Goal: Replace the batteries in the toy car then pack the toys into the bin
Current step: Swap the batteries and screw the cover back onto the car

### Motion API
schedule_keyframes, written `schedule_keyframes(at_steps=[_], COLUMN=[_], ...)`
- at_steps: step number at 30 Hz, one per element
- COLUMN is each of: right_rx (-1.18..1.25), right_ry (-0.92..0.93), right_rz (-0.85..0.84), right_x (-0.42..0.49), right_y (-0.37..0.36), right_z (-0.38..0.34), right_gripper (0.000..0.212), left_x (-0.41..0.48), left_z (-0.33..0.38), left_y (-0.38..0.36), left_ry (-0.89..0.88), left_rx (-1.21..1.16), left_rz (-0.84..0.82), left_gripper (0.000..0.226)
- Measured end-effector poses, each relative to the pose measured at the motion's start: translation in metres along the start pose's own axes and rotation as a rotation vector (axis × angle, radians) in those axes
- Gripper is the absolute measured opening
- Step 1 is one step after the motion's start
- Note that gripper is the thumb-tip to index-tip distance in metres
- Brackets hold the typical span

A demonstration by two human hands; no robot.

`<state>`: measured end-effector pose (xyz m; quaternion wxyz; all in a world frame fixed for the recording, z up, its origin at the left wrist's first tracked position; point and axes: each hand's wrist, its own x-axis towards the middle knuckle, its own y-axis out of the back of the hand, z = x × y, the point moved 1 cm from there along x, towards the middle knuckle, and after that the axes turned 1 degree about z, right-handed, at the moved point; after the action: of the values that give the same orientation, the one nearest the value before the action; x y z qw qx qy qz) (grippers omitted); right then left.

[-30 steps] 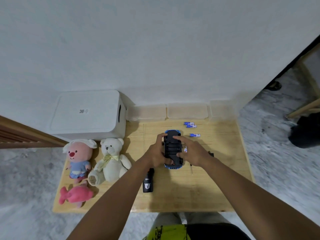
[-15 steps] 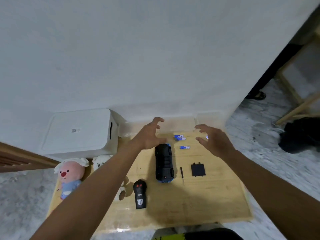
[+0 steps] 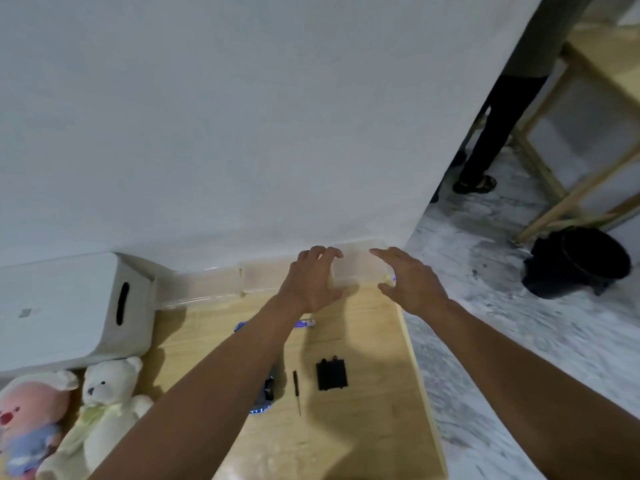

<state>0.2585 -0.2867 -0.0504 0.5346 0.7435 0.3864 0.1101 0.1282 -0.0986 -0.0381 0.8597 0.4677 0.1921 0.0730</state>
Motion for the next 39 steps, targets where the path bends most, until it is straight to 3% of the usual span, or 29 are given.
schedule_keyframes(at_steps=[11, 17, 39], right_rx=[0.094, 0.200, 0.190], right_ry=[-0.005, -0.023, 0.072], right_rz=[0.065, 0.134, 0.094], right_x=[0.031, 0.029, 0.035], right_y=[-0.040, -0.047, -0.046], right_z=[0.018, 0.016, 0.030], right_gripper=[0.081, 0.077, 0.075], left_x=[0.035, 0.038, 0.042], left_z=[0.006, 0.001, -0.011], left_y=[-0.070, -0.083, -0.088], left_ry=[0.050, 0.018, -0.036], left_rx=[0.244, 0.280, 0.368], left_rz=[0.232, 0.376, 0.375], left_gripper=[0.089, 0.083, 0.073])
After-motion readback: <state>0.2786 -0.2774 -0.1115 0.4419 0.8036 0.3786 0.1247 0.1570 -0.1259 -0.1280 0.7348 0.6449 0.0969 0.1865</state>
